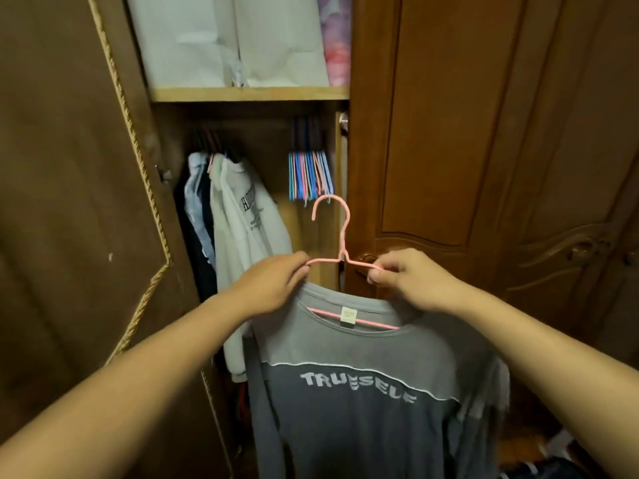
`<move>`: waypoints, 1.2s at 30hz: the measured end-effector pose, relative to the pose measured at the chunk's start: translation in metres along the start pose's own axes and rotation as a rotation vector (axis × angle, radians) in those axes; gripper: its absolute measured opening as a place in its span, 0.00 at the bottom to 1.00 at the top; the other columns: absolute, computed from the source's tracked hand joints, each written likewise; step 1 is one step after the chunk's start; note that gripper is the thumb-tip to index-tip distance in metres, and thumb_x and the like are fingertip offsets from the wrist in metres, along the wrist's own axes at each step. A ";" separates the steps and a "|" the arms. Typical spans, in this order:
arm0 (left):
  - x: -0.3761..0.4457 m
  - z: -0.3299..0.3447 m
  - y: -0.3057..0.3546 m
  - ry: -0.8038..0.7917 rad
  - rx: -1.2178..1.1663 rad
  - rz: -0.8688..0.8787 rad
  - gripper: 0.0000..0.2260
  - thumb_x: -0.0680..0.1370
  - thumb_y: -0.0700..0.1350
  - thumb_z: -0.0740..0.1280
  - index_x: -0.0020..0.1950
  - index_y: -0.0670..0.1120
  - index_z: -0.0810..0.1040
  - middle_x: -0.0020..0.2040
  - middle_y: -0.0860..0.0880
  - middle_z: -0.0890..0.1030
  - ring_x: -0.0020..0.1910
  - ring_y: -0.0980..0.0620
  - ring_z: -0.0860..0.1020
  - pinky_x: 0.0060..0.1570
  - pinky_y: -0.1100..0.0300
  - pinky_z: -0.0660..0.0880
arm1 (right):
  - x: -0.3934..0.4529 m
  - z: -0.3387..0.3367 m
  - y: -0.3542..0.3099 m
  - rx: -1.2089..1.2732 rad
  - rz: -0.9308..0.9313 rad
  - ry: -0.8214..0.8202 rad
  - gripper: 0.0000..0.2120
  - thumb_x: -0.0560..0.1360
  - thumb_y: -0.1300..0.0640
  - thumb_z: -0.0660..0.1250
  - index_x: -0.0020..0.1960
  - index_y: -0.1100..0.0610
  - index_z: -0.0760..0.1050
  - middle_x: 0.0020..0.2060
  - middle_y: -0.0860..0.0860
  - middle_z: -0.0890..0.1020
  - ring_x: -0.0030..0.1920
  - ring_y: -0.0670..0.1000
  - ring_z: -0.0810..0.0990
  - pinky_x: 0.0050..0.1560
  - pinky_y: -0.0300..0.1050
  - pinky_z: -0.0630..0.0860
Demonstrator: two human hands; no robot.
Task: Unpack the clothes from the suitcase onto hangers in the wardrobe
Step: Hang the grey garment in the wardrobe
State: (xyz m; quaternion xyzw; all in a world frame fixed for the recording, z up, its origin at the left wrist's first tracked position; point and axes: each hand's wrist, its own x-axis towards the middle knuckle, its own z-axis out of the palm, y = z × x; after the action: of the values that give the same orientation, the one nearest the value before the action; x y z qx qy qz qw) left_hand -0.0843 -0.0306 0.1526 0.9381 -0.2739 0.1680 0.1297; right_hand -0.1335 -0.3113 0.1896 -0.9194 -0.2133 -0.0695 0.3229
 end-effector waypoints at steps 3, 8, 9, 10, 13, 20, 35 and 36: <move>0.019 0.005 -0.024 0.023 0.032 -0.069 0.07 0.85 0.50 0.57 0.49 0.52 0.71 0.46 0.49 0.82 0.45 0.44 0.78 0.42 0.51 0.74 | 0.014 -0.003 0.006 -0.121 0.001 -0.127 0.03 0.79 0.49 0.68 0.50 0.46 0.80 0.46 0.48 0.82 0.48 0.49 0.79 0.54 0.48 0.75; 0.050 0.016 -0.078 0.103 -0.069 -0.194 0.11 0.86 0.53 0.55 0.51 0.50 0.73 0.49 0.44 0.82 0.46 0.40 0.78 0.43 0.51 0.74 | -0.006 0.002 0.014 0.208 0.195 -0.343 0.11 0.81 0.51 0.65 0.62 0.45 0.78 0.58 0.45 0.83 0.60 0.46 0.80 0.65 0.54 0.75; 0.059 0.018 -0.081 0.083 -0.080 -0.183 0.12 0.86 0.53 0.55 0.51 0.49 0.73 0.48 0.44 0.82 0.47 0.40 0.78 0.43 0.51 0.73 | -0.007 0.011 0.008 0.306 0.207 -0.275 0.13 0.81 0.53 0.65 0.65 0.44 0.77 0.59 0.44 0.82 0.61 0.45 0.80 0.67 0.54 0.74; 0.068 0.020 -0.085 0.056 -0.067 -0.160 0.11 0.85 0.53 0.56 0.51 0.49 0.75 0.49 0.44 0.81 0.50 0.40 0.78 0.44 0.52 0.72 | -0.003 0.023 0.003 0.358 0.221 -0.184 0.16 0.82 0.55 0.65 0.68 0.42 0.74 0.62 0.42 0.81 0.63 0.44 0.79 0.70 0.54 0.71; 0.092 0.019 -0.112 0.007 0.169 -0.126 0.15 0.84 0.51 0.60 0.68 0.50 0.76 0.66 0.43 0.77 0.67 0.41 0.73 0.64 0.50 0.70 | 0.018 0.052 -0.009 0.131 0.231 0.095 0.28 0.81 0.54 0.64 0.75 0.34 0.61 0.71 0.37 0.69 0.70 0.43 0.68 0.75 0.50 0.62; 0.083 -0.068 -0.205 0.126 0.793 -0.388 0.19 0.79 0.49 0.61 0.70 0.48 0.73 0.72 0.39 0.69 0.76 0.35 0.59 0.76 0.36 0.48 | 0.099 0.091 -0.048 -0.056 0.200 0.307 0.20 0.81 0.56 0.63 0.70 0.39 0.70 0.61 0.46 0.81 0.62 0.53 0.77 0.60 0.48 0.72; 0.087 -0.146 -0.220 0.318 1.095 -0.646 0.17 0.80 0.49 0.55 0.66 0.48 0.73 0.82 0.36 0.52 0.72 0.17 0.35 0.74 0.30 0.41 | 0.391 0.108 -0.089 -0.223 0.043 0.477 0.17 0.79 0.61 0.59 0.68 0.58 0.67 0.47 0.58 0.81 0.46 0.61 0.79 0.40 0.49 0.70; 0.087 -0.146 -0.221 0.306 1.112 -0.644 0.18 0.80 0.49 0.54 0.66 0.47 0.73 0.81 0.36 0.53 0.71 0.17 0.35 0.74 0.30 0.41 | 0.409 0.107 -0.086 -0.226 0.049 0.475 0.15 0.79 0.61 0.59 0.66 0.59 0.67 0.48 0.59 0.81 0.47 0.62 0.80 0.39 0.49 0.70</move>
State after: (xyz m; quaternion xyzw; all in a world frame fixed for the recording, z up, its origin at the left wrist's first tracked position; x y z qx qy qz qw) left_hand 0.0727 0.1578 0.2852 0.8657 0.1697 0.3688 -0.2928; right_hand 0.1953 -0.0418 0.2629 -0.9126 -0.1000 -0.2986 0.2607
